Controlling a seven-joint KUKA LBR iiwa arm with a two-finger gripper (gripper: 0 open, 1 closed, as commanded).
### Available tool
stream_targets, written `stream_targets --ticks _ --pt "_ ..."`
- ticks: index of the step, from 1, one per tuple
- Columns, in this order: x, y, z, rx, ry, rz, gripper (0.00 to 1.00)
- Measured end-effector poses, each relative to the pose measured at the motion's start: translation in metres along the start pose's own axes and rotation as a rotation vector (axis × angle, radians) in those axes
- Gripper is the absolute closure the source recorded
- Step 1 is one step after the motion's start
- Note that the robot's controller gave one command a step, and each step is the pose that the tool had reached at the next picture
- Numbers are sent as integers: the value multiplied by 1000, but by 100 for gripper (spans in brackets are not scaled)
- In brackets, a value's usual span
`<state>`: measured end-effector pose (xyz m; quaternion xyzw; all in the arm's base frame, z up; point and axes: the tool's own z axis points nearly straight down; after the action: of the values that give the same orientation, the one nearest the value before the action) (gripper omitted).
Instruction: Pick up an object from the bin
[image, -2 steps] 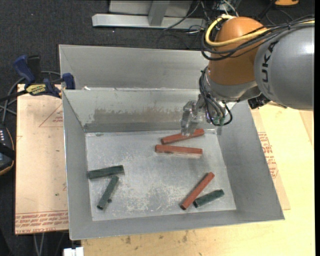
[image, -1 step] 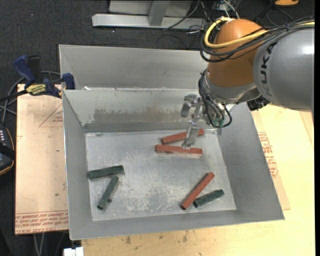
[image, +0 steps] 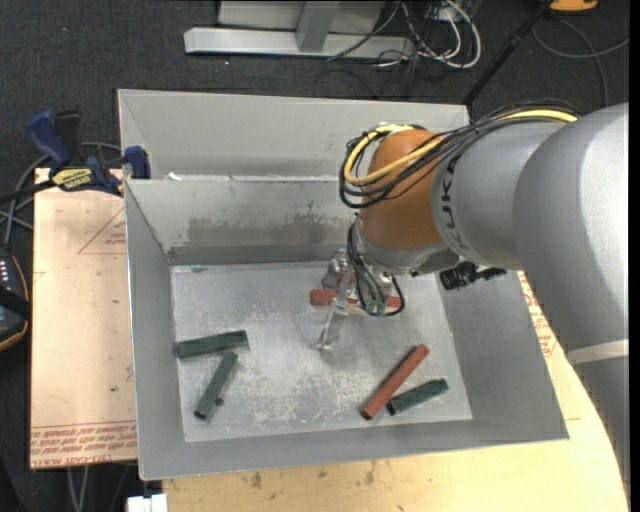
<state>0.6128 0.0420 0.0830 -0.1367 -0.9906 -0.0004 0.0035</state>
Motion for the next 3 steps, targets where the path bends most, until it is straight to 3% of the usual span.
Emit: stream_targets --ticks 1,2,3 --pt "-27 -30 11 -3 -15 -60 0" --pt "-28 -28 9 -4 -17 -61 100" --pt "-26 -29 12 -2 -11 -61 0"
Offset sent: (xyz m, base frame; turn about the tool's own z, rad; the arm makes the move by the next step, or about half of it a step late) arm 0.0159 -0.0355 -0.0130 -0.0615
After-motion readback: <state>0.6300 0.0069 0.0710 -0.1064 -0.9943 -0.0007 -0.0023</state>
